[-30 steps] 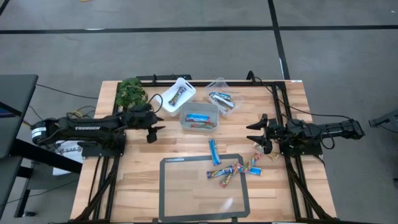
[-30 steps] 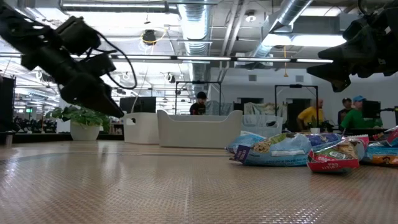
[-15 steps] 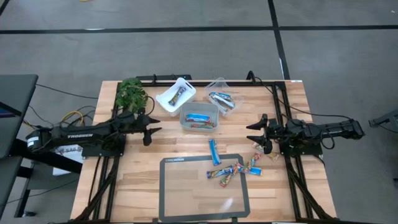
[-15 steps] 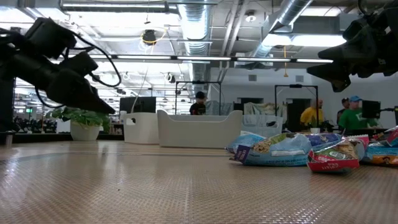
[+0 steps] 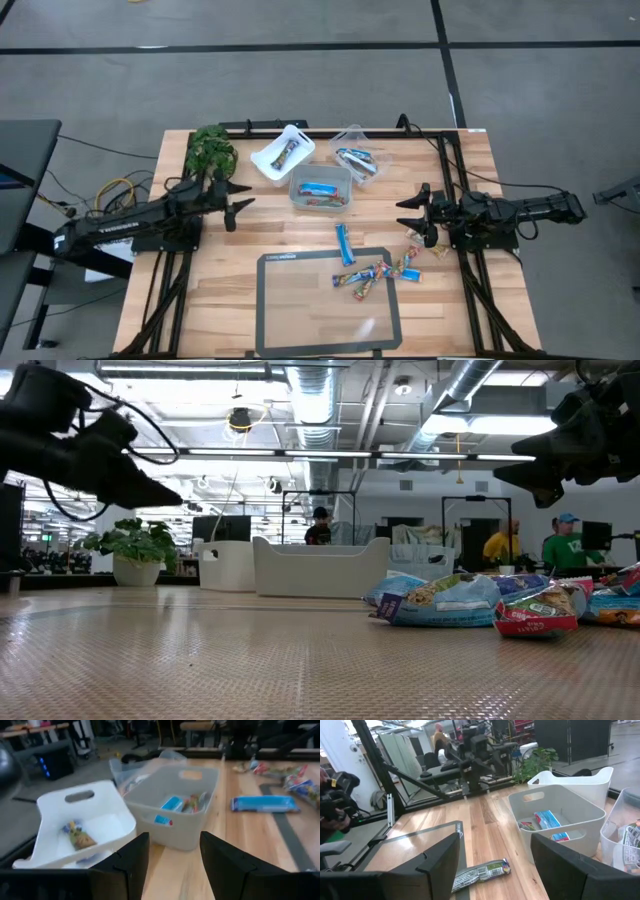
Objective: Pick and place Granola Bars by type
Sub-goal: Put the yellow granola bar into the transparent bin
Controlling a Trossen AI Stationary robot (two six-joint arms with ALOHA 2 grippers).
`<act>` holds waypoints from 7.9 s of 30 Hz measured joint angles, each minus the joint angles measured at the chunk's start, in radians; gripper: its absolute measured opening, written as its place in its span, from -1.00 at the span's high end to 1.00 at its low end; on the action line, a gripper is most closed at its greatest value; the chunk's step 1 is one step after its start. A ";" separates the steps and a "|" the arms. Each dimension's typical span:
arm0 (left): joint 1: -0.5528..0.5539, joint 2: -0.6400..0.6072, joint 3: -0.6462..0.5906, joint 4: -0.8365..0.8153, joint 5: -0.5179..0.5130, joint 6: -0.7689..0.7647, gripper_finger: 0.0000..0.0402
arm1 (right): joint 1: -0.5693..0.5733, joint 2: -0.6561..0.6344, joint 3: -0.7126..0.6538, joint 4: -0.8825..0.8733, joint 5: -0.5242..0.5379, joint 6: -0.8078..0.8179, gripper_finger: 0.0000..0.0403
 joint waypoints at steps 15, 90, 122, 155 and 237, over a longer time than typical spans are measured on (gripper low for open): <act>-0.023 -0.133 -0.002 0.000 -0.002 -0.129 0.16 | 0.000 0.000 0.000 0.000 0.000 0.000 -0.19; -0.023 -0.132 -0.003 0.000 -0.003 -0.130 0.16 | -0.013 1.076 0.809 -0.804 -0.181 0.507 -0.19; -0.023 -0.132 -0.003 0.000 -0.003 -0.130 0.16 | 0.223 1.165 0.632 -1.141 -0.170 0.788 -0.19; -0.023 -0.132 -0.003 0.000 -0.003 -0.130 0.16 | 0.228 1.164 0.510 -0.899 -0.145 0.865 0.72; -0.023 -0.132 -0.003 0.000 -0.003 -0.130 0.16 | -0.560 1.477 0.965 -0.428 0.297 -0.135 0.53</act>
